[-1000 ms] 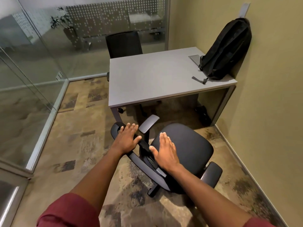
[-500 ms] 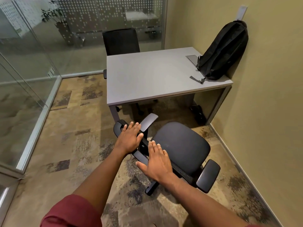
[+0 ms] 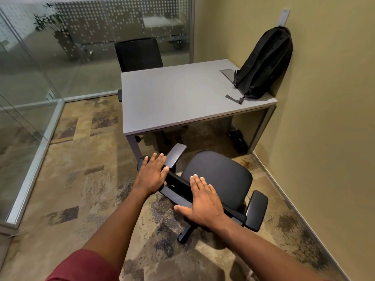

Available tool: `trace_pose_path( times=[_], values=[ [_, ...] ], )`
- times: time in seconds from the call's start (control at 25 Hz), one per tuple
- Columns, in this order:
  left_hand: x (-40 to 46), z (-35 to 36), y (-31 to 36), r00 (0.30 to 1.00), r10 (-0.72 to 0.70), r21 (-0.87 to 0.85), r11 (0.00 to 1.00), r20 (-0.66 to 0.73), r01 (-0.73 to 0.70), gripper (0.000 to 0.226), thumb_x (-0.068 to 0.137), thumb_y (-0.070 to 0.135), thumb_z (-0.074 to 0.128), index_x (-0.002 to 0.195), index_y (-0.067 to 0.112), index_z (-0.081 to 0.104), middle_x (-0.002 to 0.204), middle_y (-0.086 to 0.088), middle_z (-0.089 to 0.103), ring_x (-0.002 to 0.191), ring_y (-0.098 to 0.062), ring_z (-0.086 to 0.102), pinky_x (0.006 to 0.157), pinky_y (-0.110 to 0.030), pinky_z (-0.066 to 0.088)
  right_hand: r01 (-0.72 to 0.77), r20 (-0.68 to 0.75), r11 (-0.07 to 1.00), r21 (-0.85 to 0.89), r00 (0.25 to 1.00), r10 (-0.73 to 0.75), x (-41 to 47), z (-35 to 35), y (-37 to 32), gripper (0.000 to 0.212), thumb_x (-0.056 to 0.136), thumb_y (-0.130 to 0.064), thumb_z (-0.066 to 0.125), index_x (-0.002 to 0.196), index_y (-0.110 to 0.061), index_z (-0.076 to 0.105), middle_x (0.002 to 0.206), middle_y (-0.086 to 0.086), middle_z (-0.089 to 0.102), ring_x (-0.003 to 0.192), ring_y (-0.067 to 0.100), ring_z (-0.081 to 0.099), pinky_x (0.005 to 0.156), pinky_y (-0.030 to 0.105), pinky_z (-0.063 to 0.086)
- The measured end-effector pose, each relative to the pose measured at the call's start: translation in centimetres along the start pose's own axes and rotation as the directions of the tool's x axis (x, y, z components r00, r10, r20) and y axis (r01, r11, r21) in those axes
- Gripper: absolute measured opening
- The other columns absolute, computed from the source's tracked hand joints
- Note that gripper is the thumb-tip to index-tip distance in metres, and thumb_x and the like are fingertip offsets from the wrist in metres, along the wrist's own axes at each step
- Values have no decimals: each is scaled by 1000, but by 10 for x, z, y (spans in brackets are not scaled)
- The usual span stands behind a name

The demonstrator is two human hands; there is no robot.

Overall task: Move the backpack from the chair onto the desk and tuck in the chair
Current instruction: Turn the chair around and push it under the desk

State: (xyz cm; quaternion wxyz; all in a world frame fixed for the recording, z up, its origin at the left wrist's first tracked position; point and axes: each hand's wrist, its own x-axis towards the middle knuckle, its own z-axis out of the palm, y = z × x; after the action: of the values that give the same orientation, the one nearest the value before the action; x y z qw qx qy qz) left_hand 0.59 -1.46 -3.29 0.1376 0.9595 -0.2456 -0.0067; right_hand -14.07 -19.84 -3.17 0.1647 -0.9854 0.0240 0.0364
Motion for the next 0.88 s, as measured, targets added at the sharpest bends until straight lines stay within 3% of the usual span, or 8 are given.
trace_pose_path(
  times=[0.24, 0.56, 0.72, 0.88],
  values=[
    [13, 5, 12, 999, 26, 14, 1000, 31, -26, 59, 104, 44, 31, 156, 17, 29, 163, -3, 28, 154, -19, 13, 124, -39, -1, 23, 22, 999, -41, 1000, -22, 6, -17, 38, 119, 69, -93, 30, 158, -17, 7, 167, 3, 8, 153, 21, 6, 123, 45, 11],
    [34, 13, 69, 995, 1, 91, 996, 104, -10, 63, 104, 46, 27, 156, 11, 28, 164, -8, 25, 154, -26, 7, 125, -47, 1, -35, -26, 986, -161, 999, 31, 8, -46, 117, 124, 66, -101, 13, 157, -16, 17, 165, 3, 17, 152, 22, 12, 121, 47, 14],
    [48, 18, 110, 983, 24, 129, 991, 183, -48, 62, 105, 43, 21, 158, 9, 20, 167, -8, 16, 155, -26, -1, 124, -47, -5, -53, -33, 985, -162, 998, 49, 13, -63, 163, 114, 74, -95, 7, 157, -18, 21, 164, 1, 22, 152, 20, 15, 122, 45, 15],
    [60, 28, 140, 983, 30, 69, 997, 182, -43, 63, 104, 46, 23, 158, 12, 23, 166, -5, 20, 155, -22, 3, 125, -45, -2, 5, 2, 987, -158, 1000, -5, 27, -86, 208, 101, 82, -87, 6, 154, -20, 30, 160, -1, 33, 149, 18, 23, 119, 40, 19]
  ],
)
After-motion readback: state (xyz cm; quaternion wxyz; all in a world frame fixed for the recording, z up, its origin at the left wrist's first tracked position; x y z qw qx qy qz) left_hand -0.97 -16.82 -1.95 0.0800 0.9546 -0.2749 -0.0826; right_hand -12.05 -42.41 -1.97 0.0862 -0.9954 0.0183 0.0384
